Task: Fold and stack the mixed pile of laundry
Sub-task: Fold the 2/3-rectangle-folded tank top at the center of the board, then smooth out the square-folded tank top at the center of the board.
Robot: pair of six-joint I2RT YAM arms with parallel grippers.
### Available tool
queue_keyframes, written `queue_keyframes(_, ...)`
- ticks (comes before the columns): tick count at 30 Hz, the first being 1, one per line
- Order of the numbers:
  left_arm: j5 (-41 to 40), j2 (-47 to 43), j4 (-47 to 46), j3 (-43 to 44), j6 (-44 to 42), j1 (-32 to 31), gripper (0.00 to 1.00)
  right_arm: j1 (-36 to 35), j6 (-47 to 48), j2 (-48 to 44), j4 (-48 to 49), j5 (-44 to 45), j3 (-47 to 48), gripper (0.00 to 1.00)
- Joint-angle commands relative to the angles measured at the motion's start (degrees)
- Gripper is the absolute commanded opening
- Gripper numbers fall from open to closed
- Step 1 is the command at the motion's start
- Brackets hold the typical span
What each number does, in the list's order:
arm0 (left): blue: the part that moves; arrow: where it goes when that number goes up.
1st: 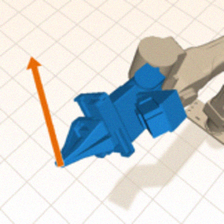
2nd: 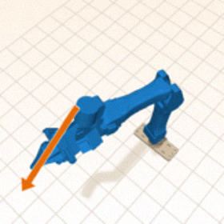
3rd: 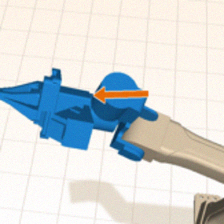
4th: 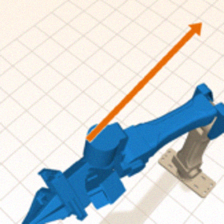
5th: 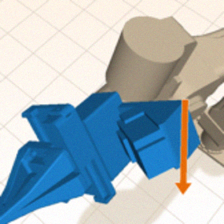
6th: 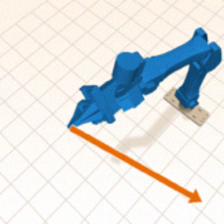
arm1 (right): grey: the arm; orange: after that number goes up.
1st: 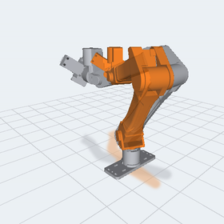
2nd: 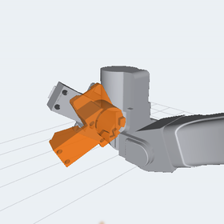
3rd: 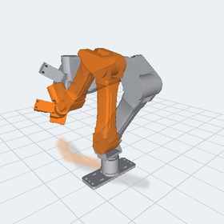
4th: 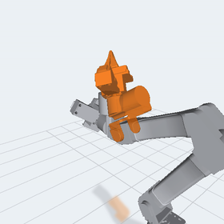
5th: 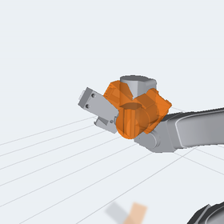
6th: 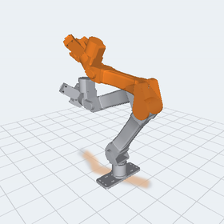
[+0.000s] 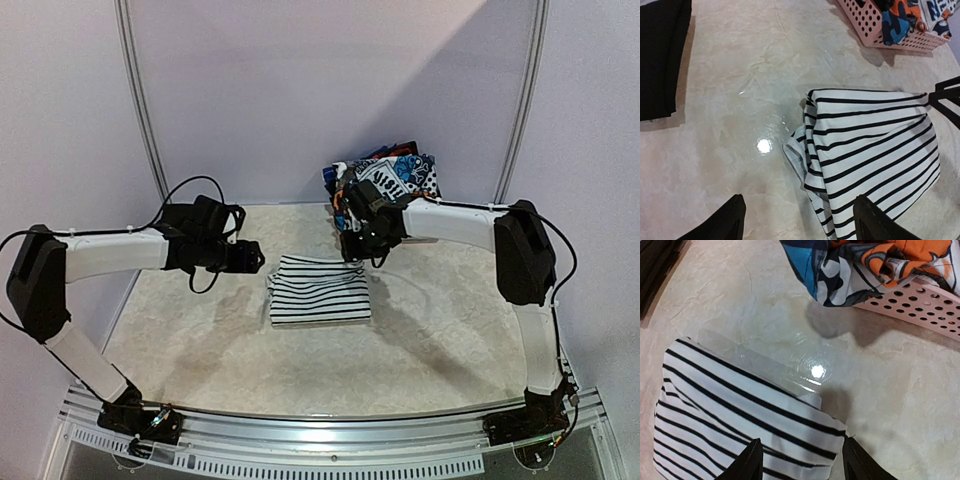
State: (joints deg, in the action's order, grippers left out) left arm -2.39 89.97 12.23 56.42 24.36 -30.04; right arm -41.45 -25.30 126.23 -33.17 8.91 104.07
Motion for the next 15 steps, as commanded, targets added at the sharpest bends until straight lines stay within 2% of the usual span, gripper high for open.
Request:
queue_keyframes(1,3.8,1.1,-1.8,-0.9,-3.3,-1.2,0.74,0.0,-0.2,-8.0,5.0,-2.7,-8.9,0.56)
queue_keyframes(5,6.5,4.5,-0.5,2.3,-4.5,-1.2,0.64,-0.1,-1.7,-15.3,10.5,-3.0,-20.7,0.57)
queue_keyframes(9,8.0,7.9,-0.8,3.2,-4.5,-1.4,0.59,-0.1,-3.2,-21.5,15.1,-5.4,-30.4,0.57)
queue_keyframes(15,8.4,12.3,-1.4,4.1,-4.4,-1.4,0.43,-0.5,-5.8,-28.2,19.8,-8.1,-40.2,0.56)
